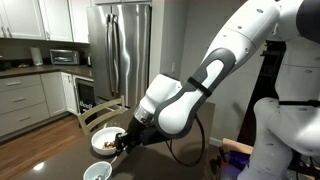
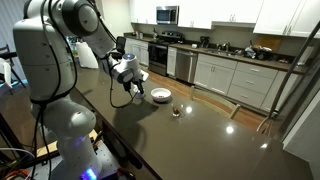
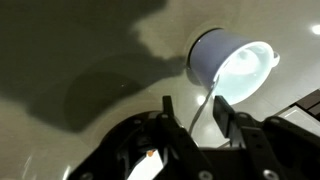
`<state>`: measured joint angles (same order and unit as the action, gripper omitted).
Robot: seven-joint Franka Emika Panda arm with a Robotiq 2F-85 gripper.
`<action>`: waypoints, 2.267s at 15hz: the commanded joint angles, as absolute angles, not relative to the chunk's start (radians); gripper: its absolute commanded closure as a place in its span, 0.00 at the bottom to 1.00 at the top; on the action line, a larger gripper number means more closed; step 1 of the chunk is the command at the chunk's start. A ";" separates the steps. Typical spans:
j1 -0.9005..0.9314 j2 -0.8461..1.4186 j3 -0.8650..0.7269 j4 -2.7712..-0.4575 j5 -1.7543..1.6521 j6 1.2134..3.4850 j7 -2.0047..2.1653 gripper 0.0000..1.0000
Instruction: Use the spoon from the empty white bowl to scoop contents from the other white bowl and put them in the empty one
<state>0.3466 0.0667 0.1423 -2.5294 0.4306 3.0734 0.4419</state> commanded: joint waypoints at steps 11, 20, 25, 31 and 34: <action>0.316 0.057 0.187 -2.427 0.529 2.976 0.452 0.00; 0.291 0.060 0.203 -2.352 1.084 2.849 -0.031 0.00; 0.287 0.073 0.176 -2.370 1.112 2.802 -0.082 0.00; 0.292 0.089 0.160 -2.369 1.105 2.753 -0.076 0.14; 0.293 0.086 0.160 -2.371 1.104 2.761 -0.074 0.40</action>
